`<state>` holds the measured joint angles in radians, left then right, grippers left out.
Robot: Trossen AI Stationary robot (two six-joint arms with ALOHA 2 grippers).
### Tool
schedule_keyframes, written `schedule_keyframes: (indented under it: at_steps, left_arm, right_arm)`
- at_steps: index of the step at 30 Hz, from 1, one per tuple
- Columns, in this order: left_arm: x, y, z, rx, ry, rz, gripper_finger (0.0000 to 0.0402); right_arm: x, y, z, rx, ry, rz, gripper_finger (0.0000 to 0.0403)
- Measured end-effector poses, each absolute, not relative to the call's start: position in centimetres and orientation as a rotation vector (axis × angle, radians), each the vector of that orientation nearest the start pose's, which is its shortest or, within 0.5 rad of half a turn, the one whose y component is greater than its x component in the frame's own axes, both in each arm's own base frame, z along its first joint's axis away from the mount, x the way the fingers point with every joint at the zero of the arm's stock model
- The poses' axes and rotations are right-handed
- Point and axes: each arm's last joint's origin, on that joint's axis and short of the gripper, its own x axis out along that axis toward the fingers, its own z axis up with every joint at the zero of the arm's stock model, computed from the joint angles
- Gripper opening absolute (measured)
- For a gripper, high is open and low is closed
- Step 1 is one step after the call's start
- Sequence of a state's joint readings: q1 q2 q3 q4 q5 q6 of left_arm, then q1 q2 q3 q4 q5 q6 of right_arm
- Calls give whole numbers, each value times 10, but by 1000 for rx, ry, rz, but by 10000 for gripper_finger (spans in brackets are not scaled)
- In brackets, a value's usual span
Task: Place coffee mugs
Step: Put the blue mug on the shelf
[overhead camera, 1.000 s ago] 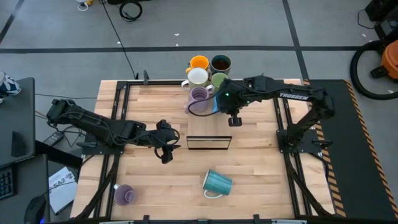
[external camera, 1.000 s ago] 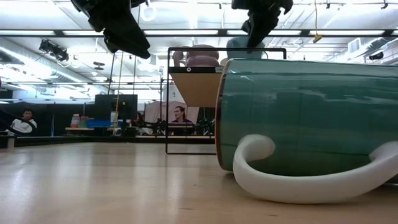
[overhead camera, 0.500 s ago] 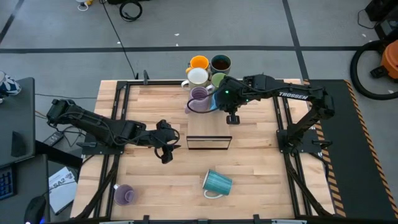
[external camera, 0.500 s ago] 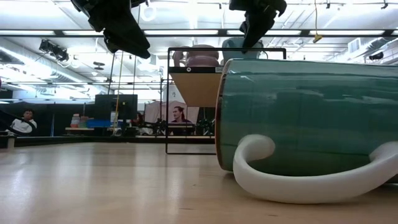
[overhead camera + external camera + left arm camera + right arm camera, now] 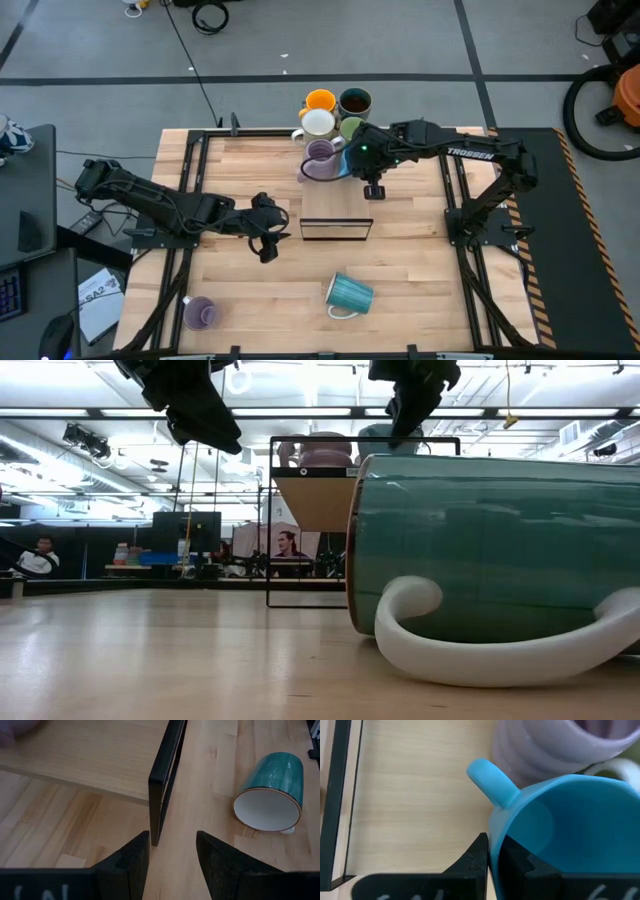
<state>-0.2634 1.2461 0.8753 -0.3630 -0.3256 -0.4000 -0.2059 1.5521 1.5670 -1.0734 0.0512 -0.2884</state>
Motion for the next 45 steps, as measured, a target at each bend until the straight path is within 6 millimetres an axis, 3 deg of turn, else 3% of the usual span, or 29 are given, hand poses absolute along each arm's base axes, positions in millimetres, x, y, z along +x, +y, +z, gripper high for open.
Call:
schedule_keyframes:
  at_steps: [6, 24, 45]
  left_arm:
    - [250, -58, 257, -170, 676, 197, 169]
    - [250, -58, 257, -167, 677, 197, 169]
    - [250, -58, 257, -170, 676, 198, 169]
  right_arm:
    - [299, -66, 341, -143, 1100, -97, 35]
    - [304, -67, 344, -148, 1042, -108, 68]
    - [308, -68, 347, -155, 985, -118, 77]
